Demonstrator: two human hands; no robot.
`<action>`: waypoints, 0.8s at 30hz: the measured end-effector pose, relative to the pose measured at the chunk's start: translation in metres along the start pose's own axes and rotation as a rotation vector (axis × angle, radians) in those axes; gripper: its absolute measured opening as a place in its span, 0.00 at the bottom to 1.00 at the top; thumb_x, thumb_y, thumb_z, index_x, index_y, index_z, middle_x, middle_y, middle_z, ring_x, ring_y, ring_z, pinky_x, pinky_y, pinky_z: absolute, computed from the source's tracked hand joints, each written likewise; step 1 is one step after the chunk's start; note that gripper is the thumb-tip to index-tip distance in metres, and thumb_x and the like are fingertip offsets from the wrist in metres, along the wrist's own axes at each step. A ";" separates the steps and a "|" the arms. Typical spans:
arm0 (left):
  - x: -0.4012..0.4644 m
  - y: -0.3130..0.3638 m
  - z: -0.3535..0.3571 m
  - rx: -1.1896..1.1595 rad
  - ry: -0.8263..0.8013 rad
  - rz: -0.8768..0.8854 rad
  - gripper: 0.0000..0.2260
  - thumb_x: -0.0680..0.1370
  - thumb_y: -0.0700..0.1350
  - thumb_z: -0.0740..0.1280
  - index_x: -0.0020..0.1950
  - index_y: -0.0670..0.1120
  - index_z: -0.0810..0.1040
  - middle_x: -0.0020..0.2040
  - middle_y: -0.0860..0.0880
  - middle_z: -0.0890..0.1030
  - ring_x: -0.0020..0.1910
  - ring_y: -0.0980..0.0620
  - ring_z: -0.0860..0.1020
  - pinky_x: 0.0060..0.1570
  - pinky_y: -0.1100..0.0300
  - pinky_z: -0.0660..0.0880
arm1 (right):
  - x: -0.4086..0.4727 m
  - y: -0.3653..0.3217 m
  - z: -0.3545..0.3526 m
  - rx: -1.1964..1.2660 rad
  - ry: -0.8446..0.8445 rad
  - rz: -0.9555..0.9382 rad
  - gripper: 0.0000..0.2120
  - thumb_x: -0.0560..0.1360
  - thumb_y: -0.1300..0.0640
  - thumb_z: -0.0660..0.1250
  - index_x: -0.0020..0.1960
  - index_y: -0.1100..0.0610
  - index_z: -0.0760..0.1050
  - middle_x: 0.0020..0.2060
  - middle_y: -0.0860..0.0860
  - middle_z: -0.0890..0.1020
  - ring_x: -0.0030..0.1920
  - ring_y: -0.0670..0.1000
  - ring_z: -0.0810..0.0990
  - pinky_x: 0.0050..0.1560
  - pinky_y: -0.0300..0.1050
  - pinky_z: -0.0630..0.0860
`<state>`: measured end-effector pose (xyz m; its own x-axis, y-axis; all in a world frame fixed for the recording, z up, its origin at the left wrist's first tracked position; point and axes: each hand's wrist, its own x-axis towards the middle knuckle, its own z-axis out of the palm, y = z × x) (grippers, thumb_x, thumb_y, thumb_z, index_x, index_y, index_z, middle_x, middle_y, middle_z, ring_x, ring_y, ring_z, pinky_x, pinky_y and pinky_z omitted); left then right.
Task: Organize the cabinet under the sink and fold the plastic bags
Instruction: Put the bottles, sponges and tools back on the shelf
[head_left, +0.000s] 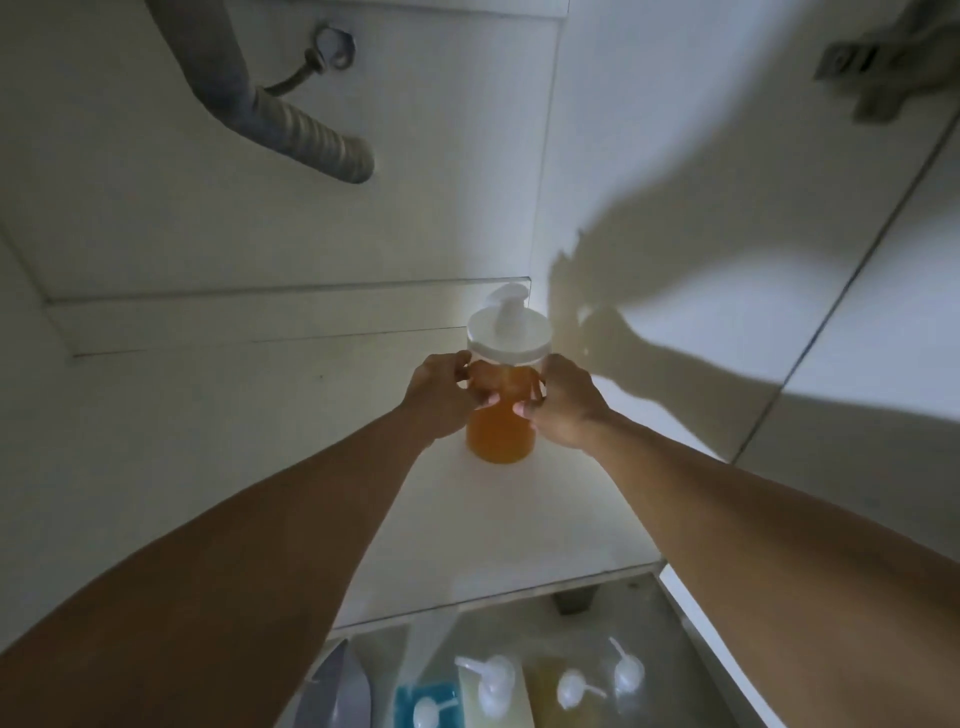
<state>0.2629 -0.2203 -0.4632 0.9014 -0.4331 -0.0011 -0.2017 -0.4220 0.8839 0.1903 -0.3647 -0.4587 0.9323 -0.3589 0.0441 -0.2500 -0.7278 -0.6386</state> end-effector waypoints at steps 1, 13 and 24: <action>0.007 -0.001 0.002 0.002 0.005 0.024 0.28 0.71 0.43 0.76 0.69 0.46 0.73 0.62 0.50 0.79 0.61 0.47 0.78 0.60 0.48 0.76 | 0.006 0.002 0.002 0.014 0.011 0.008 0.17 0.74 0.57 0.72 0.58 0.58 0.70 0.51 0.51 0.77 0.49 0.57 0.83 0.53 0.50 0.80; 0.056 -0.017 0.029 -0.091 0.138 -0.023 0.22 0.75 0.39 0.70 0.68 0.52 0.75 0.56 0.51 0.80 0.55 0.47 0.78 0.55 0.56 0.77 | 0.053 0.022 0.012 -0.081 0.272 0.016 0.19 0.71 0.51 0.74 0.58 0.58 0.79 0.54 0.52 0.83 0.55 0.53 0.81 0.50 0.37 0.70; 0.113 -0.029 0.047 -0.292 0.043 -0.146 0.26 0.74 0.34 0.70 0.71 0.48 0.72 0.66 0.49 0.76 0.63 0.46 0.76 0.64 0.46 0.73 | 0.119 0.030 0.027 -0.076 0.522 0.117 0.10 0.76 0.54 0.66 0.38 0.56 0.73 0.31 0.49 0.74 0.33 0.47 0.74 0.26 0.28 0.57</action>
<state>0.3528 -0.2942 -0.5107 0.9294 -0.3478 -0.1233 0.0437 -0.2282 0.9726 0.3011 -0.4133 -0.4937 0.6481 -0.6688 0.3643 -0.3805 -0.6987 -0.6058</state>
